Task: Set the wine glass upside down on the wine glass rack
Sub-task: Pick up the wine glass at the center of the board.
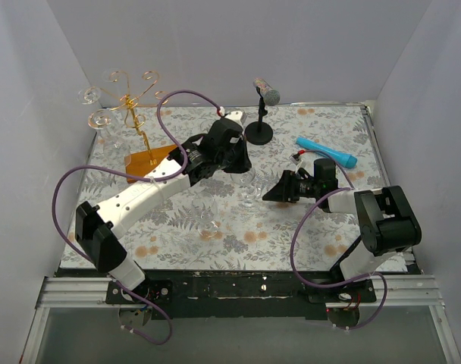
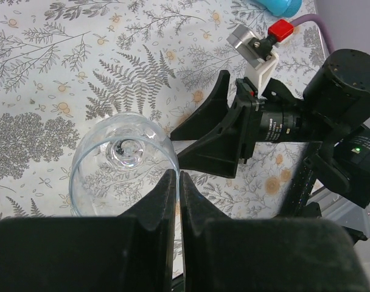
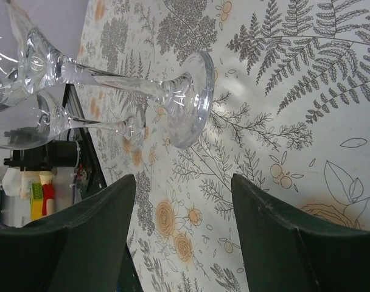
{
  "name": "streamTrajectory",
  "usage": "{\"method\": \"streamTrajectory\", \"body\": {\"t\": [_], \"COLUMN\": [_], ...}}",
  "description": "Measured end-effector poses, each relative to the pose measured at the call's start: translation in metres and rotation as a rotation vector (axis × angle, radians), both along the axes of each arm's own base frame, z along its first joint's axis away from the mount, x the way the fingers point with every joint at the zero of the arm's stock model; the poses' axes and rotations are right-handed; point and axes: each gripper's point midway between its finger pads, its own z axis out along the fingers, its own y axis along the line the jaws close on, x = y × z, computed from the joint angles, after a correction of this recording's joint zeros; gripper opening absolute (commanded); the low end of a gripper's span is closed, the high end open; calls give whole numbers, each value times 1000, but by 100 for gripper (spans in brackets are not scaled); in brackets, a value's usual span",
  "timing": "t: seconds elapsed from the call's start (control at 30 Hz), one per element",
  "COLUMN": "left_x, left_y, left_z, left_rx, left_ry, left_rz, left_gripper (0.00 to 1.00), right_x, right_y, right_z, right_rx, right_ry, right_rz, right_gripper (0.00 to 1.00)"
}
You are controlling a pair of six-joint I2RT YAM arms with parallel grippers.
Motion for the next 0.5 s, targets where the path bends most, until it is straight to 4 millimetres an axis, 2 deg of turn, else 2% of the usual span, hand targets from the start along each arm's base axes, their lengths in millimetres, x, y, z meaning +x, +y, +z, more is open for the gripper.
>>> {"method": "streamTrajectory", "body": {"t": [0.5], "left_x": [-16], "left_y": [-21], "left_z": [17], "left_rx": [-52], "left_ry": [-10], "left_rz": [-53], "left_gripper": [0], "right_x": [-2], "right_y": [4], "right_z": [-1], "right_rx": [36], "right_ry": [63], "right_rz": [0], "right_gripper": [68]}}
